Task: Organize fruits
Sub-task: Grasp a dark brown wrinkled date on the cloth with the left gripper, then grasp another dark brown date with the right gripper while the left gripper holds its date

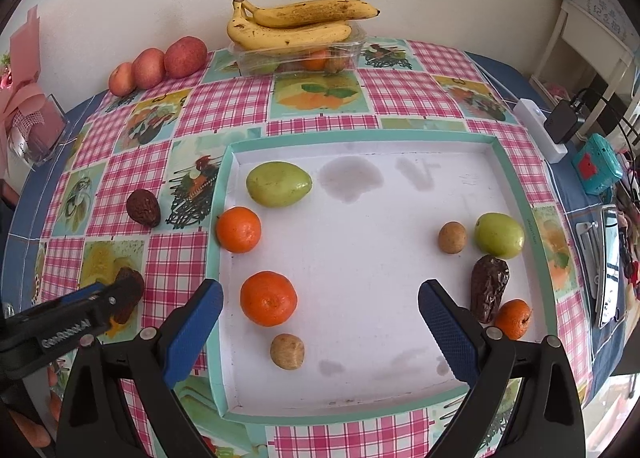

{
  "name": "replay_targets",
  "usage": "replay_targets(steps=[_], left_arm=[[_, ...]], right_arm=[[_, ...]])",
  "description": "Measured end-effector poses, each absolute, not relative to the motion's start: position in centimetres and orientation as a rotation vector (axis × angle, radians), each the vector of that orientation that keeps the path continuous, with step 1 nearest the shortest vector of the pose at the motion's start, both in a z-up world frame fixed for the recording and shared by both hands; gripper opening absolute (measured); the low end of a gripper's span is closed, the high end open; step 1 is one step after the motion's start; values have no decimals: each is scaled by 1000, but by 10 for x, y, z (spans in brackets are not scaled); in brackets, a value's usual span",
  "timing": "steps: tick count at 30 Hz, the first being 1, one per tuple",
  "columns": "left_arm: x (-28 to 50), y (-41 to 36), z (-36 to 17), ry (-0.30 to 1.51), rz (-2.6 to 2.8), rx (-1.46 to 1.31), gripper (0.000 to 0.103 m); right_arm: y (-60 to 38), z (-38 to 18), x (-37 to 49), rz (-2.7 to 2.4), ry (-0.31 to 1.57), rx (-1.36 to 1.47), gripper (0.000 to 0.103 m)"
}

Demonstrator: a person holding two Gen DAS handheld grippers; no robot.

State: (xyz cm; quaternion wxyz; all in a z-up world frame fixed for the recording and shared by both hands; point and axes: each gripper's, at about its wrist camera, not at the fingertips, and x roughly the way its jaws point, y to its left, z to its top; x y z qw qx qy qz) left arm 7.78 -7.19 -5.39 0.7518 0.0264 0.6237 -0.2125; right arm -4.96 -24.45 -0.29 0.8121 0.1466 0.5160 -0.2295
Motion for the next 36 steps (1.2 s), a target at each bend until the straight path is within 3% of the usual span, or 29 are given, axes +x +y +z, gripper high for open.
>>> replay_targets(steps=[7,36], left_arm=[[77,-71,-51,1341,-472,71,37],[121,-18,-5,1165,-374,-147,36]], right_arm=[[-244,-3,-49,-492,1104,305,98],[-230,7,-27,-363,980,305,98]])
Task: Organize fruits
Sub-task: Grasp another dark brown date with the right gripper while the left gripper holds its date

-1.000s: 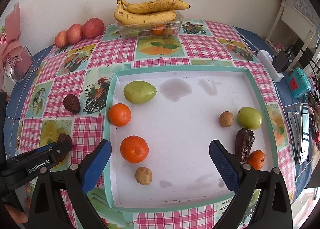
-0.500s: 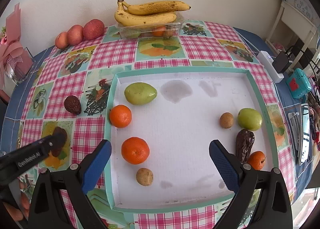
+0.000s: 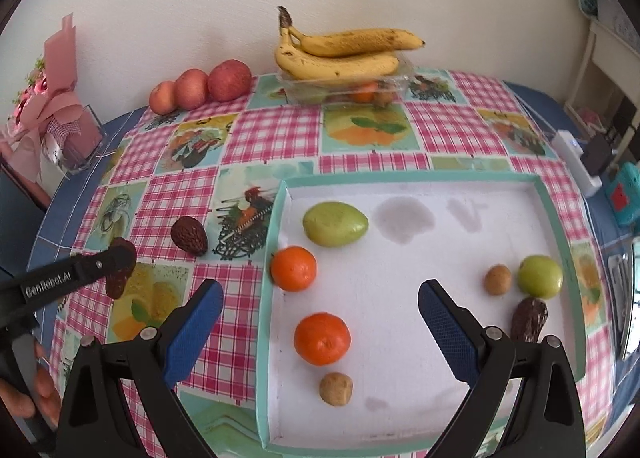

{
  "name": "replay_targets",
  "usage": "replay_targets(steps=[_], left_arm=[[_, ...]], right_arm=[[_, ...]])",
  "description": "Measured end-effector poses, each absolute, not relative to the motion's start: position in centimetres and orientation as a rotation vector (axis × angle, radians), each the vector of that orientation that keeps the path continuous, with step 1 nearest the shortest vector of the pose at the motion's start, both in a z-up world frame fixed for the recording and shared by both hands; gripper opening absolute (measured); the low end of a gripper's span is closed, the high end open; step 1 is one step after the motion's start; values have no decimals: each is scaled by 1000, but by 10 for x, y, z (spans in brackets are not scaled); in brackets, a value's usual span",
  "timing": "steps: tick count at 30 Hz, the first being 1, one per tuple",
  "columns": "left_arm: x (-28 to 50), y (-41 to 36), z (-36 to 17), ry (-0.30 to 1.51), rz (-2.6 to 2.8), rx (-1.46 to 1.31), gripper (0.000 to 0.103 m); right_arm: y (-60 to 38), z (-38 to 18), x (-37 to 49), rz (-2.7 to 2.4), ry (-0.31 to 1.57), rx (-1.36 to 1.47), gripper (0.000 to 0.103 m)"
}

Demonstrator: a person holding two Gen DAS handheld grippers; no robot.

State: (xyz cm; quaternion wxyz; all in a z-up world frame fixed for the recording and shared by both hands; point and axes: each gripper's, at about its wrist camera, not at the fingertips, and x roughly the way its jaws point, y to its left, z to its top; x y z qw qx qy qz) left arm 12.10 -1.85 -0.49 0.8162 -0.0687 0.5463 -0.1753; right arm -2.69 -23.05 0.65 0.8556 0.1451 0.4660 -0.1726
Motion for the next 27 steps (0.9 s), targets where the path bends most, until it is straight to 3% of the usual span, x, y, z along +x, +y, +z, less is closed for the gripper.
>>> replay_targets(steps=[6,9,11,15,19,27], left_arm=[[133,0,-8,1161,-333,-198,36],[138,8,-10,1166,-316,-221,36],[141,14,-10,1162,-296,-230,36],[146,23,-11,1158,-281,-258,36],[150,30,-14,1162,-266,-276,36],[153,35,-20,1177,-240,-296,36]], right_arm=[[-217,8,-7,-306,971,264,91],[-203,2,8,-276,999,208,84],[-195,-1,18,-251,1007,191,73],[-176,-7,42,-201,1022,144,71],[-158,-18,63,-160,1050,95,58],[-138,-35,90,-121,1091,43,56]])
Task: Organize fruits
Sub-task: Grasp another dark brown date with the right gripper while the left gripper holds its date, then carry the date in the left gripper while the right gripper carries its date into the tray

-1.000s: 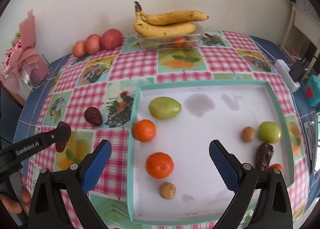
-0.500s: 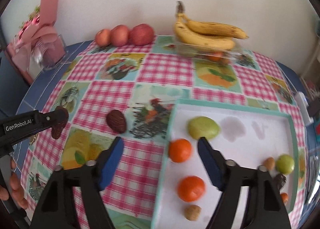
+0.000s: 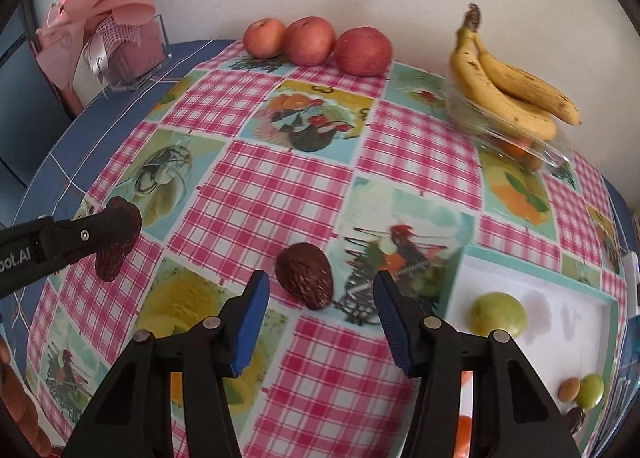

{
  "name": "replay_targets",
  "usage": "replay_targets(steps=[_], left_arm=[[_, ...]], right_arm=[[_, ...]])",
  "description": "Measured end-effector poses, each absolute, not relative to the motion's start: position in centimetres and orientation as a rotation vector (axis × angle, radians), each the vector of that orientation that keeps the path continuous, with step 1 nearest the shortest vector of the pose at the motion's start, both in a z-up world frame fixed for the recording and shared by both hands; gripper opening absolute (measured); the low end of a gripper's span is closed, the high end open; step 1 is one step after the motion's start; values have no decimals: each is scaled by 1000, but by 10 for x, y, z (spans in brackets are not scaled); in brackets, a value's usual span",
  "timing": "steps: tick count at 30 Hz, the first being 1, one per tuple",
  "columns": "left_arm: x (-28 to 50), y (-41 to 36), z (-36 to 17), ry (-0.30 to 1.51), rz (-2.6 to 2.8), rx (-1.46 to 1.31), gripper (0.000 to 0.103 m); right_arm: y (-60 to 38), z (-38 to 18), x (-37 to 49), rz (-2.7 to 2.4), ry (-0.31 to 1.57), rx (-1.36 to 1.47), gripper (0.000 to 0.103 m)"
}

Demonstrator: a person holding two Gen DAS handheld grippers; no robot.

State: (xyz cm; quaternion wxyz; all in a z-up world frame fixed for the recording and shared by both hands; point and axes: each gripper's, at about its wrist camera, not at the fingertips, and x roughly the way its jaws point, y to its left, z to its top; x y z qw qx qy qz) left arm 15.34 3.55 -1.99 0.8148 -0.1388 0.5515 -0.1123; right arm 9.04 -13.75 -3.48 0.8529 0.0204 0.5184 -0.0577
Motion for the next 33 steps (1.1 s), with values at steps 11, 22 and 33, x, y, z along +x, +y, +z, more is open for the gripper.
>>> replay_targets(steps=[11,22,33], left_arm=[[153,34,-17,1168,-237,-283,36],[152,30,-17,1162,-237,-257,36],[134,1,20,1076,-311,-185,36]], right_arm=[[-133,-56,110,-103,1134,48,46],[-140,-64,107,-104,1129,125,38],[-154,-17,86,-133,1038,172,38]])
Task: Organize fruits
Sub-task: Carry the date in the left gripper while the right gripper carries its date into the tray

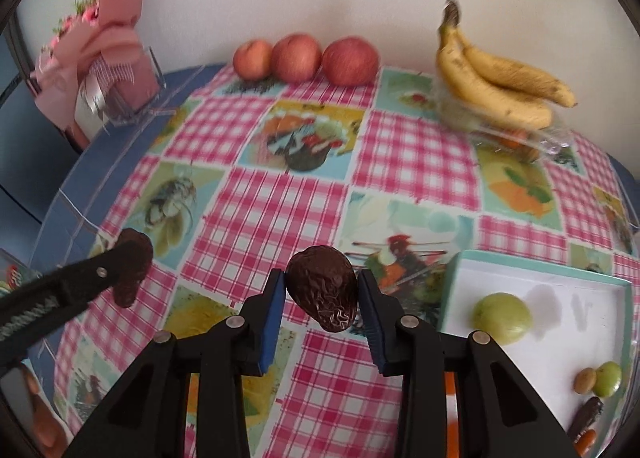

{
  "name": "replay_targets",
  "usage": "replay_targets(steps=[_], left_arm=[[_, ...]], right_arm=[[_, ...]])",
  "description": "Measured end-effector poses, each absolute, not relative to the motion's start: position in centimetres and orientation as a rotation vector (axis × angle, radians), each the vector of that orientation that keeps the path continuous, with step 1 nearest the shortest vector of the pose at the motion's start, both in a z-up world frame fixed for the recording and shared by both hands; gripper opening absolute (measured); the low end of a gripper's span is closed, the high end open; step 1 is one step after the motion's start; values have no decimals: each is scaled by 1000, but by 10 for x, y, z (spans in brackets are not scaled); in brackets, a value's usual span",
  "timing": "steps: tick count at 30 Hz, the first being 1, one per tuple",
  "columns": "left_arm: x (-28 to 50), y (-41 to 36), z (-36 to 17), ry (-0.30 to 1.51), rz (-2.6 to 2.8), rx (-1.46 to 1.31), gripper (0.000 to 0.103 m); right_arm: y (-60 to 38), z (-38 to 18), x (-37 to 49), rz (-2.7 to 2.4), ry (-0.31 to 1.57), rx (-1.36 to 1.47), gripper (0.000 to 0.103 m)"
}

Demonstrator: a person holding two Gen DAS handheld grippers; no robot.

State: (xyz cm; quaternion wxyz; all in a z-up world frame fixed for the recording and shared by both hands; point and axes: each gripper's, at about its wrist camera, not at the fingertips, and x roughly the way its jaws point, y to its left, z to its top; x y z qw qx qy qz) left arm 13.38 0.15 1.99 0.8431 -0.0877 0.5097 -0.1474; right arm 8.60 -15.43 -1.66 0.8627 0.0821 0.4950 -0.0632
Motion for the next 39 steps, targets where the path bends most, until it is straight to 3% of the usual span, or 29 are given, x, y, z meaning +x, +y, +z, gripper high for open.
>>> replay_targets(steps=[19,39], left_arm=[[80,-67,56,989,-449,-35,36],[30,-175,22,1040,-663,143,36]], right_arm=[[-219,34,-10,-297,933,363,38],[-341,33,-90,-557,863,551,38]])
